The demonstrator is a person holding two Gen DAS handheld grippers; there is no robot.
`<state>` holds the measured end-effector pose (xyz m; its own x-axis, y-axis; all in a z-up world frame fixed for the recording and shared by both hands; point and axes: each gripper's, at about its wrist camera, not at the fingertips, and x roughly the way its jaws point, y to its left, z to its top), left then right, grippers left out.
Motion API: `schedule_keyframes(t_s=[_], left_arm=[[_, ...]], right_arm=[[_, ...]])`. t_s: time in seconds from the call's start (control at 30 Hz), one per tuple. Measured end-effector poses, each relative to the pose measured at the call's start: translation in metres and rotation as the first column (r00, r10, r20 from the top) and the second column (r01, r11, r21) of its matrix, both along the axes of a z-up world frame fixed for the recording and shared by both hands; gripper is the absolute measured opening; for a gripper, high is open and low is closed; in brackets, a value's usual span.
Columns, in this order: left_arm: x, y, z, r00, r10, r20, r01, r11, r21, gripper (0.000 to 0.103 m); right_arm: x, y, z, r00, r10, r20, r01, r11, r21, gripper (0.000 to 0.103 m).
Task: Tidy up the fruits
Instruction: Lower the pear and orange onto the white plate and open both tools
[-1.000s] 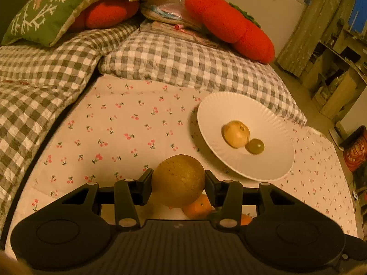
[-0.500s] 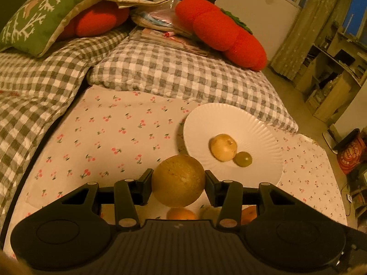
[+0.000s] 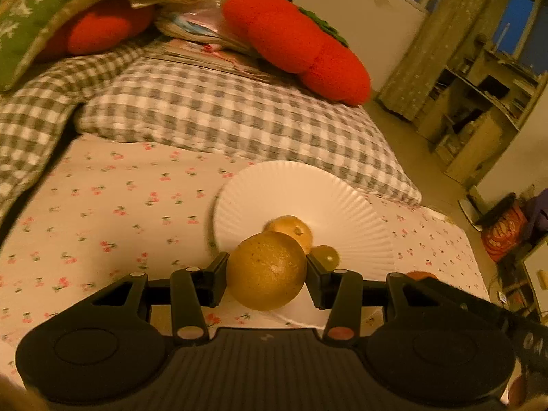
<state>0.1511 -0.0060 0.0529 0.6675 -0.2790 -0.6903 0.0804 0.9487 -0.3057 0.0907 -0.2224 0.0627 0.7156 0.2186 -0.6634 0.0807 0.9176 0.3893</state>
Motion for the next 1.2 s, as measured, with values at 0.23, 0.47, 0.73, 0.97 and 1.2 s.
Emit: schedule_keyframes(t_s=[0.23, 0.47, 0.73, 0.97, 1.2], left_arm=[[0.01, -0.022, -0.014, 0.996, -0.085, 0.011, 0.085, 0.996, -0.008, 0.037], [0.018, -0.039, -0.027, 0.99, -0.138, 0.004, 0.138, 0.99, 0.012, 0.037], [0.027, -0.046, -0.04, 0.989, -0.146, 0.005, 0.146, 0.988, 0.05, 0.037], [0.031, -0.055, -0.047, 0.985, -0.168, 0.028, 0.165, 0.982, 0.092, 0.037], [0.035, -0.057, -0.05, 0.983, -0.178, 0.041, 0.173, 0.979, 0.109, 0.038]], right_arm=[[0.021, -0.016, -0.016, 0.999, -0.047, -0.027, 0.048, 0.999, 0.019, 0.033], [0.035, -0.024, -0.026, 0.998, -0.058, -0.033, 0.059, 0.998, 0.02, 0.033], [0.053, -0.027, -0.041, 0.999, -0.036, -0.033, 0.038, 0.999, 0.034, 0.033], [0.067, -0.025, -0.05, 0.999, -0.025, -0.041, 0.026, 0.999, 0.032, 0.033], [0.075, -0.02, -0.059, 0.998, -0.014, -0.06, 0.015, 1.0, 0.021, 0.033]])
